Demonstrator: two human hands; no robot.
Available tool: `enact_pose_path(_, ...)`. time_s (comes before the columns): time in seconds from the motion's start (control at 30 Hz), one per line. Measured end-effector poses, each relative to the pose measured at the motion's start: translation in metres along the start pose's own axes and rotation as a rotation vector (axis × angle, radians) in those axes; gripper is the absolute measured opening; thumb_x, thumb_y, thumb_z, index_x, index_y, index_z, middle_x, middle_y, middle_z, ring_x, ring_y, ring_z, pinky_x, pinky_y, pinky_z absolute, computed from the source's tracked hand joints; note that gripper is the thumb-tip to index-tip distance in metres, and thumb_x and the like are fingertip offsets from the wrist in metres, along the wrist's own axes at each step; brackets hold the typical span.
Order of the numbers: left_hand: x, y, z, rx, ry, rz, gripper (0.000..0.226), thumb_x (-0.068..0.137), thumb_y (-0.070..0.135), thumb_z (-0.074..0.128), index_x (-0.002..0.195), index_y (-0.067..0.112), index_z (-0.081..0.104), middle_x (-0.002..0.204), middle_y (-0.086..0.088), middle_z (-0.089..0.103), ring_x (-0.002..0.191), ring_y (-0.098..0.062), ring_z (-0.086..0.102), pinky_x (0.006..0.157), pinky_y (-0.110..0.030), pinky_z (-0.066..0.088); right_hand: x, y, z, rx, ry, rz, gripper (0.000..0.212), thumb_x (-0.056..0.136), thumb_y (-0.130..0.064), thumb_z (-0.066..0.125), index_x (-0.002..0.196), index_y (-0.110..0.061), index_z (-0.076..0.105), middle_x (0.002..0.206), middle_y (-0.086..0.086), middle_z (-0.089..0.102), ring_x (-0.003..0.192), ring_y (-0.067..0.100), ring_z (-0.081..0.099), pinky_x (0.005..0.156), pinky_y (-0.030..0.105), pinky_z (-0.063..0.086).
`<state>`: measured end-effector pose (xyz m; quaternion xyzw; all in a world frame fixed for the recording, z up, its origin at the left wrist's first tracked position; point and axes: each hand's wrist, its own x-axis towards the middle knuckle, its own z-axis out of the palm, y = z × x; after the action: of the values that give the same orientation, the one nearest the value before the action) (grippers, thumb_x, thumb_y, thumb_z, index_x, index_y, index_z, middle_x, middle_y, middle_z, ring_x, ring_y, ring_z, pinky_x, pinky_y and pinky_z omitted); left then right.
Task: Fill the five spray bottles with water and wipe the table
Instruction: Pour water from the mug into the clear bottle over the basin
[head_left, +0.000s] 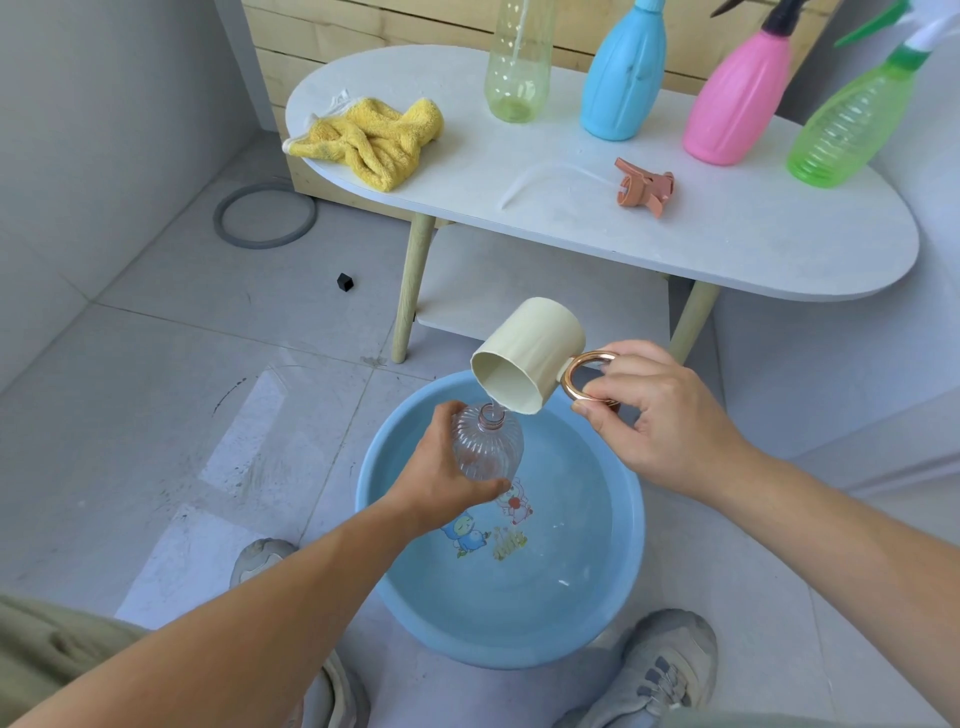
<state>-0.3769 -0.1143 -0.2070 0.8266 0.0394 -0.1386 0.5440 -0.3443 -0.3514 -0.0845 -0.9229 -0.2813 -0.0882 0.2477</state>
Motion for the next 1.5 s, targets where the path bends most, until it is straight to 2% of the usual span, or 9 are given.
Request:
enact_pose_path(0.37,0.0,0.001,0.001,0.009,0.001,-0.005,0.089,0.067,0.032,0.092,0.127,0.043,0.027,0.129,0.011,0.049,0.115,-0.014,0.055,0.085,-0.027,0.051,0.0,0.006,0.002,-0.077,0.004,-0.166,0.032,0.095,-0.029,0.052,0.074,-0.012,0.07,0.068,-0.004,0.051,0.104,0.029,0.056,0.094,0.034,0.045)
enact_pose_path(0.6,0.0,0.0,0.001,0.011,-0.007,-0.014,0.094,0.065,0.035,0.092,0.135,0.039,0.029,0.13,0.01,0.05,0.116,-0.016,0.055,0.086,-0.031,0.055,-0.001,0.008,0.009,-0.129,0.014,-0.238,0.03,0.095,-0.027,0.054,0.076,-0.011,0.07,0.071,-0.001,0.052,0.109,0.029,0.055,0.091,0.033,0.046)
enact_pose_path(0.73,-0.001,-0.001,-0.001,0.009,-0.011,-0.028,0.093,0.066,0.035,0.092,0.135,0.038,0.029,0.131,0.009,0.05,0.116,-0.016,0.055,0.083,-0.025,0.052,-0.004,0.004,0.019,0.068,0.055,0.1,0.025,0.093,-0.028,0.06,0.077,-0.013,0.072,0.069,0.001,0.062,0.096,0.022,0.058,0.091,0.014,0.039)
enact_pose_path(0.83,-0.003,-0.004,-0.001,0.011,-0.014,-0.043,0.093,0.067,0.032,0.092,0.136,0.036,0.03,0.13,0.009,0.051,0.115,-0.014,0.056,0.079,-0.019,0.049,-0.002,0.007,0.034,0.364,0.028,0.484,0.017,0.092,-0.027,0.066,0.077,-0.022,0.073,0.075,0.0,0.07,0.077,0.014,0.062,0.072,0.027,0.047)
enact_pose_path(0.93,-0.005,-0.009,-0.002,0.01,-0.017,-0.068,0.091,0.068,0.03,0.092,0.135,0.036,0.03,0.127,0.011,0.053,0.112,-0.009,0.058,0.077,-0.016,0.049,-0.009,0.02,0.056,0.422,-0.077,0.658,0.024,0.092,-0.033,0.065,0.073,-0.022,0.071,0.069,0.01,0.067,0.051,0.007,0.046,0.054,0.026,0.037)
enact_pose_path(1.1,-0.009,-0.016,-0.005,0.027,-0.029,-0.094,0.093,0.07,0.026,0.091,0.141,0.031,0.031,0.127,0.013,0.054,0.11,-0.005,0.058,0.076,-0.01,0.046,-0.025,0.046,0.097,0.402,-0.127,0.771,0.03,0.094,-0.033,0.063,0.079,-0.008,0.072,0.068,0.007,0.066,0.04,0.002,0.039,0.042,0.015,0.031)
enact_pose_path(1.2,-0.011,-0.018,-0.006,0.048,-0.033,-0.11,0.088,0.072,0.023,0.09,0.138,0.035,0.034,0.124,0.02,0.053,0.108,-0.002,0.058,0.073,-0.004,0.043,-0.032,0.062,0.117,0.371,-0.165,0.796,0.039,0.094,-0.038,0.061,0.078,-0.003,0.069,0.063,0.004,0.056,0.047,0.009,0.038,0.048,0.025,0.033)
enact_pose_path(1.37,-0.012,-0.021,-0.005,0.052,-0.037,-0.131,0.074,0.073,0.01,0.089,0.12,0.038,0.039,0.109,0.025,0.056,0.085,0.025,0.057,0.066,0.001,0.044,-0.041,0.074,0.138,0.24,-0.258,0.716,0.043,0.094,-0.038,0.058,0.068,-0.004,0.057,0.053,-0.002,0.038,0.052,0.016,0.032,0.052,0.031,0.028)
enact_pose_path(1.5,-0.011,-0.025,-0.003,0.073,-0.047,-0.142,0.073,0.072,0.011,0.09,0.116,0.039,0.04,0.109,0.023,0.058,0.087,0.024,0.057,0.069,-0.001,0.045,-0.042,0.079,0.146,0.2,-0.326,0.686,0.044,0.096,-0.035,0.058,0.058,-0.012,0.052,0.049,-0.002,0.037,0.051,0.017,0.034,0.051,0.032,0.028)
